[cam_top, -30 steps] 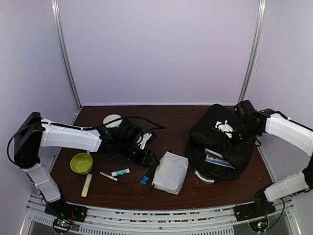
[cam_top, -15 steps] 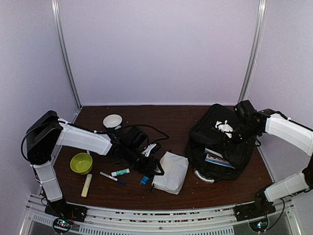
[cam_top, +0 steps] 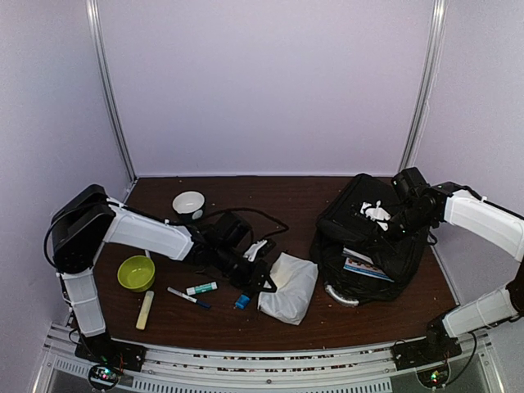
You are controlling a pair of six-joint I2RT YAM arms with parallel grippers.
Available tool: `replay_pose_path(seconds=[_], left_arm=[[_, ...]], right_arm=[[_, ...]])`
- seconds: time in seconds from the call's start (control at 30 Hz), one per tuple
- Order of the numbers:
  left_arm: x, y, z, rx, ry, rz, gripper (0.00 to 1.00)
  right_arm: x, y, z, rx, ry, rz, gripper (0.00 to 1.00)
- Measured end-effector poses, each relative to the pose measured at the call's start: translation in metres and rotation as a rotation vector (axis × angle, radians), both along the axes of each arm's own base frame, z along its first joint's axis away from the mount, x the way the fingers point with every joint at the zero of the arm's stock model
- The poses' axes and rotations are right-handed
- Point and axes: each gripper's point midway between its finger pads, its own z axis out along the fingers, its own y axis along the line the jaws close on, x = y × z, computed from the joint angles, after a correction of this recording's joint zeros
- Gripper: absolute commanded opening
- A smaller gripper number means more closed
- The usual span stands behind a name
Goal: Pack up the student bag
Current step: Pick up the pencil case at the center of the board.
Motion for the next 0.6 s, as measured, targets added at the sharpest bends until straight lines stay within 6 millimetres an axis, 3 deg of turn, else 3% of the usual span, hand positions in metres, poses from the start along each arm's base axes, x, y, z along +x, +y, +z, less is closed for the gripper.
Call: replay_pose_path(seconds=[0.17,0.33,0.6], left_arm=[[0.000,0.000,0.018,-0.041,-0.069,-0.032,0.00],[-0.003,-0.001,0.068,-0.150,-0.203,-0.108,0.00],[-0.020,-0.018,0.115,-0.300,-0.271,-0.261,0.00]], right_arm=[[0.001,-0.004,0.010,-0.014,-0.028,-0.018,0.00],[0.007,-0.013,0.037,-0.047,-0.101,-0.049,0.00],[0.014,-0.023,0.059,-0.093,-0.131,-0.100,0.00]])
